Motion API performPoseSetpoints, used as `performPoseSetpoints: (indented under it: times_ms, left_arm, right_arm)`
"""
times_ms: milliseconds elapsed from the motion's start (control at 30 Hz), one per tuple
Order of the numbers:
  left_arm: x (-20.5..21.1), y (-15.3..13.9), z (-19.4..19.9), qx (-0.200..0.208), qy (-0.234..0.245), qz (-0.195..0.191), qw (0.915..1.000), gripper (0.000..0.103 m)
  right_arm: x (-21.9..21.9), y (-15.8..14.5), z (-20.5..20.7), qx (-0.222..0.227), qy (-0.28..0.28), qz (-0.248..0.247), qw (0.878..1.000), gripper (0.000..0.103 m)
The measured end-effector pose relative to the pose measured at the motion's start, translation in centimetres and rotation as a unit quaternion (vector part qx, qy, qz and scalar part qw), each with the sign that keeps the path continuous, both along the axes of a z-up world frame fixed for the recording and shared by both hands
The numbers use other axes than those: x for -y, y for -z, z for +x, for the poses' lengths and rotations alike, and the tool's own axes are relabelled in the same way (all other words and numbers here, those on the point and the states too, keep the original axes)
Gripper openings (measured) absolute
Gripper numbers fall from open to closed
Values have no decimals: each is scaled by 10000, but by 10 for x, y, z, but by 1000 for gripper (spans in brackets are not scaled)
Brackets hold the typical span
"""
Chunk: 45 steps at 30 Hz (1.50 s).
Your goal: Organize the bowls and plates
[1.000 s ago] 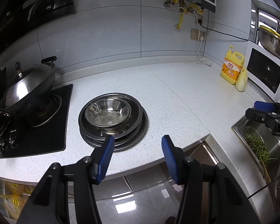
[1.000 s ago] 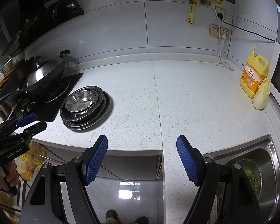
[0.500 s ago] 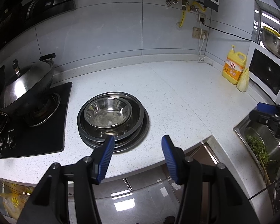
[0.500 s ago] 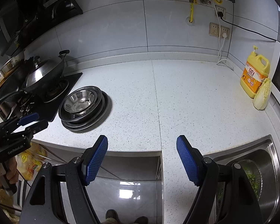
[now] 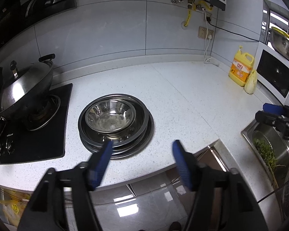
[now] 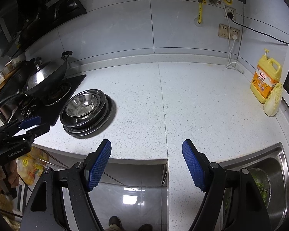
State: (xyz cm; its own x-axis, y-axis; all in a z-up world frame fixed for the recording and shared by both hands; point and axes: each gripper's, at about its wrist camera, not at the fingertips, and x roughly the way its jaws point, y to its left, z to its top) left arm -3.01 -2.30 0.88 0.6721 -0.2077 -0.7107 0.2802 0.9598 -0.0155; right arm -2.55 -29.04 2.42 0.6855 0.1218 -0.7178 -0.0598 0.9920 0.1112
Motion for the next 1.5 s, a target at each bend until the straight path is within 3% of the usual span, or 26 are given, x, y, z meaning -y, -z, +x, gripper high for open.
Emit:
performPoseSetpoints:
  times_ms: [467,1000,1500]
  left_arm:
    - [2,0,4,-17,-31,46,10000,66]
    - [6,-8,-3,357,-260,246,9987,66]
    - [2,-12,-7,448,-280,216,9984,65]
  right_arm:
    - [-1,0,4,-7,-30,-3,10000,71]
    - [-6,4,6,-38,-146,-50,9999,71]
    - [-9,3,5,-19,-164,-65,9998,71]
